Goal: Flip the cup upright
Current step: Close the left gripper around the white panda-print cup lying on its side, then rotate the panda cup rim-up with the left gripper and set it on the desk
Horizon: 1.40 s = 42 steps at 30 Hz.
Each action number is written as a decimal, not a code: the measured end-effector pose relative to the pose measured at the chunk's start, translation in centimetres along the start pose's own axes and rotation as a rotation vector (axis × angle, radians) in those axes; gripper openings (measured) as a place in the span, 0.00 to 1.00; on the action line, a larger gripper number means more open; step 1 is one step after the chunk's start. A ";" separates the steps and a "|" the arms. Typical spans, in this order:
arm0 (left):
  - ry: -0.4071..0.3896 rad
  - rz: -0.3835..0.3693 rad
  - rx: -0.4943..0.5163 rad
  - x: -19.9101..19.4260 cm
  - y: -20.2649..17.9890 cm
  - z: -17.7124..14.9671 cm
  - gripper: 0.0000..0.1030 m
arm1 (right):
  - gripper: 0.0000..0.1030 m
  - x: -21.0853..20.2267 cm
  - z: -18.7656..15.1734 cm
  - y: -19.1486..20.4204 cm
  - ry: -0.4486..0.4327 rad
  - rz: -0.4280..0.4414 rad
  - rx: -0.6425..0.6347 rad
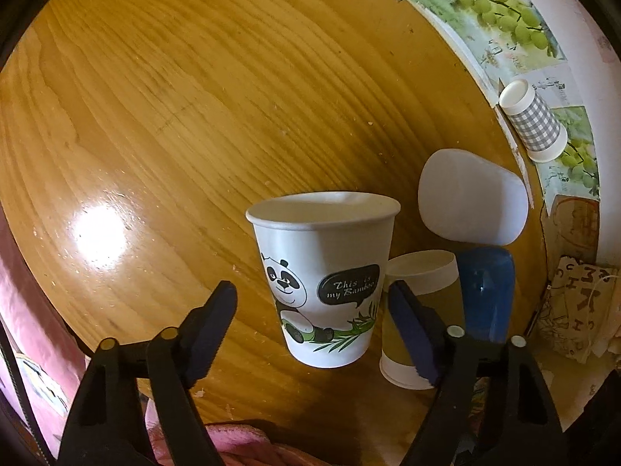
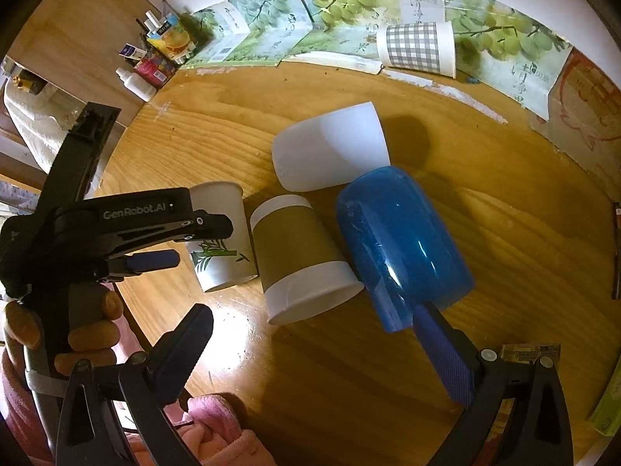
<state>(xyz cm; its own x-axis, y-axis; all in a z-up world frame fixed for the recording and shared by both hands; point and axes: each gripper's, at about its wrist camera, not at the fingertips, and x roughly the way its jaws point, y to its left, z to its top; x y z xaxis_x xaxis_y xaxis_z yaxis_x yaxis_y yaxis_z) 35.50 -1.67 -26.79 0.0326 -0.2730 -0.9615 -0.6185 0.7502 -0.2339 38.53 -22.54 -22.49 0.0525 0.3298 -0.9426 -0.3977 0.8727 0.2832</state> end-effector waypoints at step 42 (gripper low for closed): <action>-0.019 0.090 0.285 -4.0 1.0 -1.8 0.63 | 1.00 -0.9 -3.4 2.1 -0.044 0.011 0.166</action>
<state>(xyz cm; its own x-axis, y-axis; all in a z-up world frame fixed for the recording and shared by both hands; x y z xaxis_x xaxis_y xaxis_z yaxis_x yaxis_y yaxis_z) 33.32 -0.94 -22.90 0.0045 -0.1884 -0.9821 -0.3739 0.9106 -0.1764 34.55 -22.27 -21.62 0.0906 0.3522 -0.9315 -0.2418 0.9152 0.3225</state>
